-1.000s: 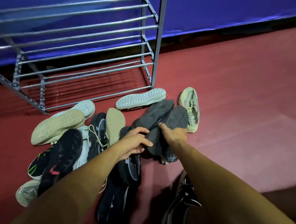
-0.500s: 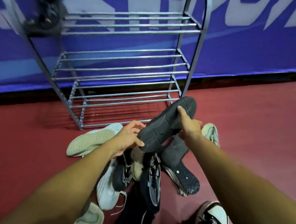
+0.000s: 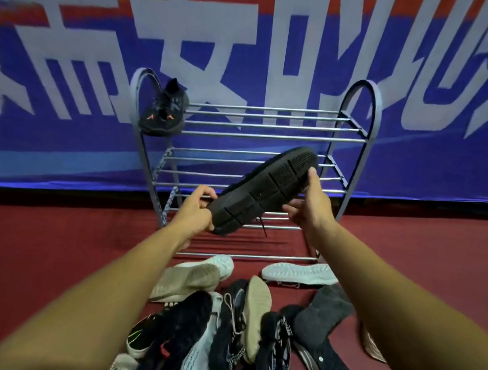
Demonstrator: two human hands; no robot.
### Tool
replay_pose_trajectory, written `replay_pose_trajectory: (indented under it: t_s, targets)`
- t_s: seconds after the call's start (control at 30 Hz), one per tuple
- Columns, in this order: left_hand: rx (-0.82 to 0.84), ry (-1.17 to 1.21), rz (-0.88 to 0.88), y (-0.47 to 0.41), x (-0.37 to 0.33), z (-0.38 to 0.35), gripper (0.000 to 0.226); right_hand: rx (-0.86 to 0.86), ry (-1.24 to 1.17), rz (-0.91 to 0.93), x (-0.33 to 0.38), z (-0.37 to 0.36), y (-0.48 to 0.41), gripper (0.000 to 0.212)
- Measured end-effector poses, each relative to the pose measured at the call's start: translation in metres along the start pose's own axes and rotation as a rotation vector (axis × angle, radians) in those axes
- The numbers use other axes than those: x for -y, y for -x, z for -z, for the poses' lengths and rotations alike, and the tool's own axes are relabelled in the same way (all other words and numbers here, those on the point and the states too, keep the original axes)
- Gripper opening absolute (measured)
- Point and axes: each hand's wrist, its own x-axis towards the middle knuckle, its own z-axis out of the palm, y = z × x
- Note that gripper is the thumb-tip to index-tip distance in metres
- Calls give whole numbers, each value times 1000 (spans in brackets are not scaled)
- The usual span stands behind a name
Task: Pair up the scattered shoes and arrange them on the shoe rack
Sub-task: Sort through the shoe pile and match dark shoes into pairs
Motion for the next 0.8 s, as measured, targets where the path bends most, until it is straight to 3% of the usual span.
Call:
replay_pose_trajectory:
  t_s: [0.1,0.23,0.37,0.53,0.7,0.8]
  targets:
    - [-59,-40,-39,-3,-10,18,64,120,-70,-36,14,-12,4,48]
    - [-73,-23,-83,-2,-17,31,64,145,-81,-16,30,-23,9,50]
    - [-71,22,-124,-3,-24,35,55,173,-88,86,34,-45,11,27]
    - [-110,42,-255,4,-37,41,48,287,57,111,28,-73,15,68]
    - [-118,8,-382,10,-53,43,52,412,112,79,19,-94,16,77]
    - [-152,-52,-440,12,-60,44,57,389,-18,91,20,-106,13,63]
